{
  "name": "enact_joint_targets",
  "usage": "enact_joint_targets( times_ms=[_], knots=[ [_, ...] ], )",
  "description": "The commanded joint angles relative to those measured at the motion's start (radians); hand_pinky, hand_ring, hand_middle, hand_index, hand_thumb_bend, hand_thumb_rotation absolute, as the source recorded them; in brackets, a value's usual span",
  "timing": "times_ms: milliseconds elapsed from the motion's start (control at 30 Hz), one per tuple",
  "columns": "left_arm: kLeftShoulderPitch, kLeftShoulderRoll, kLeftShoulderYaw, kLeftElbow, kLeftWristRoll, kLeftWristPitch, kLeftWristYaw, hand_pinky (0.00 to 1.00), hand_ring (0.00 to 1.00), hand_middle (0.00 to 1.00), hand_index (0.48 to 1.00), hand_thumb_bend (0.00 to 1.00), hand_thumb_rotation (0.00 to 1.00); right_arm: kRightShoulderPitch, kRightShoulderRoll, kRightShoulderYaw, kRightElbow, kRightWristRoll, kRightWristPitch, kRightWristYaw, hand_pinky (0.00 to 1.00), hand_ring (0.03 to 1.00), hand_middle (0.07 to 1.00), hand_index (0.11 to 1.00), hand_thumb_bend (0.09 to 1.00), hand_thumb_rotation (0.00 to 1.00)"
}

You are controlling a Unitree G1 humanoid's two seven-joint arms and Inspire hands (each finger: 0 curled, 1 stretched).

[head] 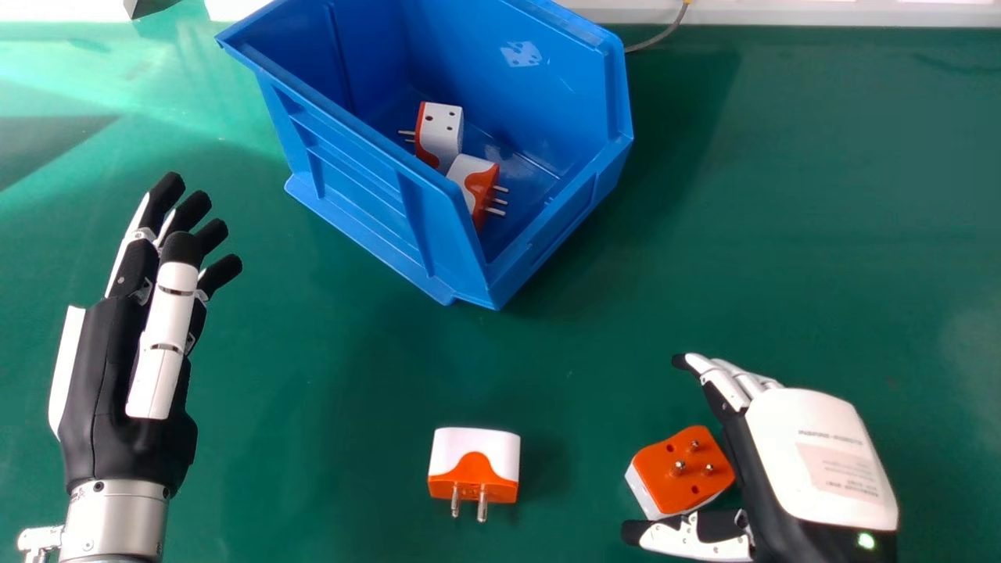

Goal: Pick all objects and put in blue box

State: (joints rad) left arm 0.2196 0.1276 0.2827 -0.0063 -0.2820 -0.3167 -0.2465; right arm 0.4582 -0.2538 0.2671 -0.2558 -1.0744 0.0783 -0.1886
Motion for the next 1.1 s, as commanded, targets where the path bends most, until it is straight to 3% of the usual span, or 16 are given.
enact_joint_targets(
  times_ms=[0,133,267,500,800,967,1067],
  knots=[
    [-0.007,0.006,0.007,-0.013,-0.006,-0.014,-0.001,0.86,0.91,0.93,0.931,0.49,0.75,-0.017,-0.010,0.006,0.005,-0.008,0.009,-0.010,0.69,0.799,0.825,0.825,0.795,0.37],
    [-0.007,0.010,0.009,-0.014,-0.010,-0.014,-0.007,0.86,0.91,0.93,0.931,0.50,0.74,-0.030,-0.016,0.015,0.016,-0.013,0.029,0.002,0.67,0.790,0.815,0.818,0.787,0.37],
    [-0.012,0.015,0.013,-0.004,-0.004,-0.019,-0.008,0.87,0.91,0.93,0.935,0.52,0.74,-0.035,-0.022,0.026,0.020,-0.010,0.060,0.029,0.67,0.785,0.809,0.813,0.786,0.37],
    [-0.017,0.015,0.020,-0.002,-0.019,-0.014,-0.018,0.89,0.92,0.94,0.941,0.55,0.74,-0.046,-0.042,0.048,0.043,-0.013,0.096,0.060,0.68,0.788,0.806,0.806,0.775,0.36],
    [-0.013,0.015,0.021,-0.021,-0.005,-0.002,0.003,0.89,0.92,0.94,0.949,0.55,0.74,-0.054,-0.095,0.066,0.063,-0.006,0.095,0.083,0.68,0.781,0.796,0.796,0.781,0.34],
    [-0.016,0.016,0.019,-0.023,-0.017,0.007,-0.001,0.90,0.92,0.94,0.957,0.54,0.75,-0.064,-0.103,0.069,0.067,-0.010,0.109,0.102,0.68,0.775,0.791,0.788,0.792,0.31],
    [-0.019,0.016,0.020,-0.024,-0.010,0.008,0.006,0.90,0.92,0.94,0.959,0.53,0.75,-0.076,-0.106,0.072,0.085,-0.009,0.111,0.098,0.68,0.772,0.789,0.787,0.793,0.30]
  ],
)
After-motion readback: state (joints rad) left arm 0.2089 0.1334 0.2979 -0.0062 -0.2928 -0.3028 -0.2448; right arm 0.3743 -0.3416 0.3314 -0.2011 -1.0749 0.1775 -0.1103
